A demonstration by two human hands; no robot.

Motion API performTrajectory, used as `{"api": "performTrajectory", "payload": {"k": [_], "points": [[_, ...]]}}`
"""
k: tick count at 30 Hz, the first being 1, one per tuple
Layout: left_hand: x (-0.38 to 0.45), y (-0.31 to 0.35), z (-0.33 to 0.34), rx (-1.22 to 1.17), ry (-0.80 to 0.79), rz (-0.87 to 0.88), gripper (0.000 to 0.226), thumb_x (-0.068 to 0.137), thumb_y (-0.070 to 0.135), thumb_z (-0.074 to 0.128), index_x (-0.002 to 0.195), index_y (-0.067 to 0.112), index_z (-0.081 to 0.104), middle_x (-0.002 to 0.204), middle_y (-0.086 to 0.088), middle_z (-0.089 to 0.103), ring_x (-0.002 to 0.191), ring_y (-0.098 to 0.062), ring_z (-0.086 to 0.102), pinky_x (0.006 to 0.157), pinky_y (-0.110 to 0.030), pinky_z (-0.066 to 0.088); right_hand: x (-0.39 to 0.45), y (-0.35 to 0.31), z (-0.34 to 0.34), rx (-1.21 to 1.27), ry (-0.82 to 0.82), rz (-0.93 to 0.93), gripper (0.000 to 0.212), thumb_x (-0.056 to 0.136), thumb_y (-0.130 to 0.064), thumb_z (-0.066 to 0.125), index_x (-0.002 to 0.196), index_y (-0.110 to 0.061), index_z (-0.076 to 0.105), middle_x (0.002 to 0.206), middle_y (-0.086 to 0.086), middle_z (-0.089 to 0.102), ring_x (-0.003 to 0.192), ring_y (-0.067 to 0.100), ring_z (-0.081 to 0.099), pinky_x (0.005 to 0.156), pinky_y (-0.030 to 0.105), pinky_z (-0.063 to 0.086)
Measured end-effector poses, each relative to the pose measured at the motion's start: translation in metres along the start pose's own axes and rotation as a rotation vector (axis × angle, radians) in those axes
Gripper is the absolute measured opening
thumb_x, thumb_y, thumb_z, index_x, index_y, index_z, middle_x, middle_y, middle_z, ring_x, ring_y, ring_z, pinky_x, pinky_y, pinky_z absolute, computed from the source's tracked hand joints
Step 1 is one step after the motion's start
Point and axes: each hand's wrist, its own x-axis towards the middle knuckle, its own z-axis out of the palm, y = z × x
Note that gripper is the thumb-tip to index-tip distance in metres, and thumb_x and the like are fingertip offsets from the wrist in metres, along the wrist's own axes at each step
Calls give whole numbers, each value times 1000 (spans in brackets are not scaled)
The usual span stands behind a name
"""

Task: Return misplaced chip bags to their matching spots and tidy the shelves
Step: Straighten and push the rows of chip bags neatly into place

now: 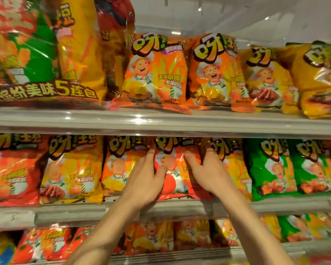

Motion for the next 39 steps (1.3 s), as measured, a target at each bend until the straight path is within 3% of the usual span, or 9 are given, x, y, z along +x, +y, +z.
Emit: {"api": "performTrajectory", "payload": {"k": [3, 7, 14, 18, 21, 26, 31, 35, 39], "points": [[3, 7, 4, 63, -11, 0, 78, 98, 69, 24, 158, 20, 17, 144, -10, 53, 129, -26, 52, 101, -38, 43, 5, 4, -3, -7, -16, 9, 75, 96, -66, 43, 134, -1, 48, 126, 21, 63, 117, 38, 60, 87, 38, 48], [5, 11, 7, 81, -20, -20, 72, 100, 65, 27, 155, 20, 21, 129, -12, 62, 115, -31, 59, 88, -37, 46, 7, 5, 1, -35, -54, -1, 70, 98, -62, 42, 136, -4, 48, 115, 16, 68, 110, 35, 62, 73, 33, 39], [5, 3, 10, -49, 6, 18, 78, 96, 70, 34, 157, 25, 19, 149, -2, 51, 129, -23, 54, 97, -34, 47, 6, 10, 9, 33, 2, -12, 58, 98, -53, 49, 132, -7, 53, 116, 12, 68, 107, 32, 63, 74, 31, 42], [3, 3, 8, -139, 42, 41, 78, 95, 69, 39, 158, 30, 17, 149, 4, 49, 127, -18, 54, 93, -28, 44, 6, 7, 6, 127, 19, -12, 66, 98, -50, 54, 145, -5, 44, 135, 14, 60, 123, 31, 57, 86, 28, 42], [4, 2, 6, -196, 65, 69, 75, 95, 67, 45, 157, 37, 16, 130, 6, 58, 101, -10, 60, 86, -28, 48, 7, 8, 5, 166, 61, -6, 71, 95, -55, 54, 145, -6, 43, 138, 16, 58, 127, 34, 53, 105, 42, 44], [1, 5, 3, -276, 45, 94, 74, 94, 67, 47, 156, 43, 14, 128, 21, 42, 102, 19, 39, 85, -7, 31, -3, 9, -1, 310, 66, -1, 69, 96, -49, 58, 150, -11, 38, 151, 9, 47, 139, 26, 44, 107, 32, 35], [-9, 8, -3, -344, -5, 85, 73, 93, 66, 47, 155, 46, 13, 153, 20, 28, 122, 17, 25, 98, -13, 21, -15, 16, 0, 409, 59, -19, 68, 96, -52, 57, 151, -18, 37, 152, 2, 45, 140, 20, 41, 103, 29, 34], [-18, 3, -9, -412, -25, 65, 73, 91, 69, 47, 153, 53, 11, 141, 33, 21, 124, 18, 23, 101, -18, 21, -28, 16, 11, 474, 51, -4, 69, 84, -72, 57, 140, -33, 44, 132, -5, 61, 118, 19, 60, 100, 45, 51], [-29, -13, -17, -470, 10, 75, 71, 90, 63, 54, 149, 60, 14, 139, 47, 16, 122, 33, 13, 91, -1, 20, -39, 6, 23, 541, 5, -14, 69, 72, -82, 58, 128, -41, 49, 116, -7, 68, 101, 19, 69, 87, 49, 58]]}}
